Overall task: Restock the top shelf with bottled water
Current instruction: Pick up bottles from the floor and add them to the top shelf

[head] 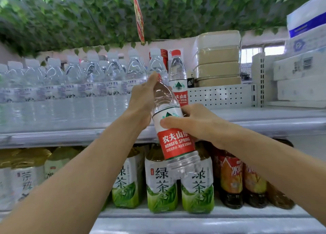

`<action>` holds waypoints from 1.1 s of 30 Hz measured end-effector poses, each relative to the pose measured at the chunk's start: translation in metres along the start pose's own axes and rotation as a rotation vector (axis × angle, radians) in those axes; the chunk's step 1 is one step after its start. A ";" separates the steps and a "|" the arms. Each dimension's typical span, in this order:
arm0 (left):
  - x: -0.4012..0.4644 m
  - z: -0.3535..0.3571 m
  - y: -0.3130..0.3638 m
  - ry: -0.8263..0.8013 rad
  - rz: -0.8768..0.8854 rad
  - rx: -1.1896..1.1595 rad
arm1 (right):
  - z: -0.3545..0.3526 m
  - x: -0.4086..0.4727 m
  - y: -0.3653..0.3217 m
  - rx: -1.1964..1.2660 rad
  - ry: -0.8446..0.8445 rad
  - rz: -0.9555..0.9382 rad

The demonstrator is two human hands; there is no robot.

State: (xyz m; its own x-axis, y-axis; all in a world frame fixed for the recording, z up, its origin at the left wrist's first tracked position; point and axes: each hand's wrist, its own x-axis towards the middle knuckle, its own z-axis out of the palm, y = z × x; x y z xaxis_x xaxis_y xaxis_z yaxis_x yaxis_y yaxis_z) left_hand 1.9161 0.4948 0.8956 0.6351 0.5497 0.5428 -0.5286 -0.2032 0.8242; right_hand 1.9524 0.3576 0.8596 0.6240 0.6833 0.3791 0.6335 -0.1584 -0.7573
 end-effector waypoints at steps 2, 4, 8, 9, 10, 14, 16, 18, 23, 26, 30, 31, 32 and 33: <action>0.000 -0.003 0.007 -0.022 0.075 0.056 | -0.006 0.003 -0.003 -0.007 0.047 -0.045; 0.001 -0.010 0.010 -0.032 0.140 0.167 | -0.016 0.009 -0.007 0.015 0.097 -0.074; 0.012 -0.026 0.015 0.044 0.283 0.359 | -0.044 0.034 -0.016 0.123 0.320 -0.151; 0.016 -0.028 0.017 0.052 0.327 0.415 | -0.049 0.042 -0.017 0.142 0.373 -0.167; 0.021 -0.029 0.021 0.053 0.369 0.466 | -0.053 0.051 -0.017 0.145 0.415 -0.179; 0.037 -0.027 0.033 0.024 0.487 0.753 | -0.053 0.080 -0.006 0.041 0.443 -0.168; 0.050 -0.025 0.034 0.033 0.545 0.991 | -0.046 0.089 0.002 -0.034 0.426 -0.131; 0.058 -0.023 0.033 0.034 0.573 1.215 | -0.042 0.095 0.009 -0.089 0.432 -0.108; 0.062 -0.019 0.022 -0.102 0.515 1.466 | -0.045 0.096 0.014 -0.133 0.377 -0.071; 0.067 -0.019 0.014 -0.093 0.535 1.459 | -0.041 0.087 0.025 -0.204 0.303 -0.056; 0.072 -0.018 0.015 -0.061 0.545 1.408 | -0.035 0.089 0.044 -0.195 0.337 -0.024; 0.073 -0.018 0.016 -0.055 0.547 1.395 | -0.035 0.092 0.045 -0.204 0.332 -0.028; 0.075 -0.019 0.016 -0.051 0.552 1.383 | -0.036 0.094 0.045 -0.207 0.316 -0.027; 0.077 -0.019 0.015 -0.048 0.561 1.378 | -0.036 0.096 0.044 -0.206 0.300 -0.021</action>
State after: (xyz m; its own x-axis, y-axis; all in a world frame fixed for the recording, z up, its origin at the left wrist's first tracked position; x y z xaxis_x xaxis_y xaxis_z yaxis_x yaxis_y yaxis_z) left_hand 1.9461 0.5495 0.9465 0.5659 0.1214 0.8155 0.2139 -0.9769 -0.0030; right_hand 2.0570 0.3903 0.8818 0.6970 0.4535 0.5554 0.7074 -0.3081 -0.6361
